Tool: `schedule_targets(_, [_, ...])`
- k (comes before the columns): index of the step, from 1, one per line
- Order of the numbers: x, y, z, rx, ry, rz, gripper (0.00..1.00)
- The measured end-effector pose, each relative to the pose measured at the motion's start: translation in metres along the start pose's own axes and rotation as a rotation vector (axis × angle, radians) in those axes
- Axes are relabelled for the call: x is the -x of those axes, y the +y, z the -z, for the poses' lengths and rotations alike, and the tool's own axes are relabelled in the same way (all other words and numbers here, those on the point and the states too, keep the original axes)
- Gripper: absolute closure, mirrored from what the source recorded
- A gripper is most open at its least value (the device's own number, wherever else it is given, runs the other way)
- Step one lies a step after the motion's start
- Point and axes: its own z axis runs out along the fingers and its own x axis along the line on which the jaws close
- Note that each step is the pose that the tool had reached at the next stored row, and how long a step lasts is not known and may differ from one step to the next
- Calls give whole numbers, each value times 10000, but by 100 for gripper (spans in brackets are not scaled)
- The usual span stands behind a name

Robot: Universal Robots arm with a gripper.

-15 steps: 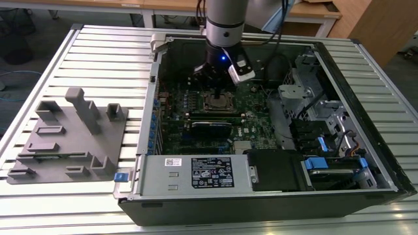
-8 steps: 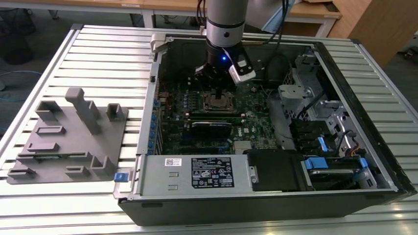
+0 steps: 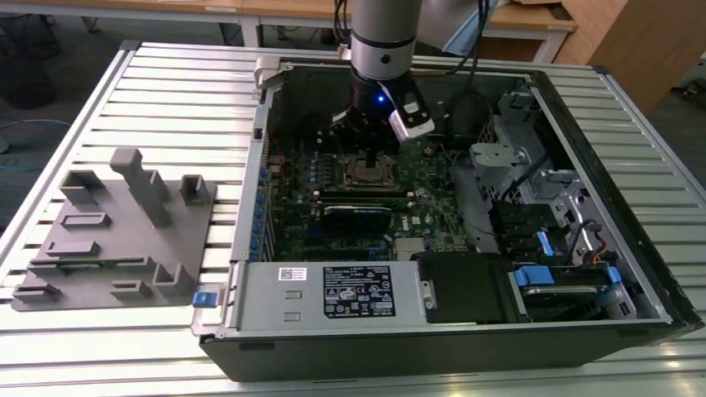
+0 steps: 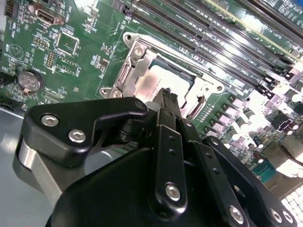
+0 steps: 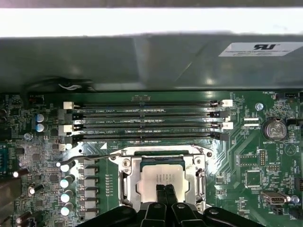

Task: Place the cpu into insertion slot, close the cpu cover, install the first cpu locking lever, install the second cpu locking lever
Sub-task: 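Close the cpu cover, then install the first cpu locking lever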

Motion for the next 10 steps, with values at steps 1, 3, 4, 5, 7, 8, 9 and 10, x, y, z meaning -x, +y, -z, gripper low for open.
schedule_targets(1, [0,-3,0,-1,0,-7,89])
schedule_targets(3, [1,-24,-1,-2,-1,-36,89])
schedule_targets(4, [2,-34,-2,-2,0,-46,89])
schedule_targets(5, [1,-37,-2,-2,-1,-51,89])
schedule_targets(7, [2,-37,-2,-2,-1,-51,89])
schedule_targets(8, [2,-41,-3,-2,-1,-51,89])
schedule_targets(9, [2,-44,-3,-2,-1,-51,89])
schedule_targets(10, [2,-44,-3,-3,-1,-51,89])
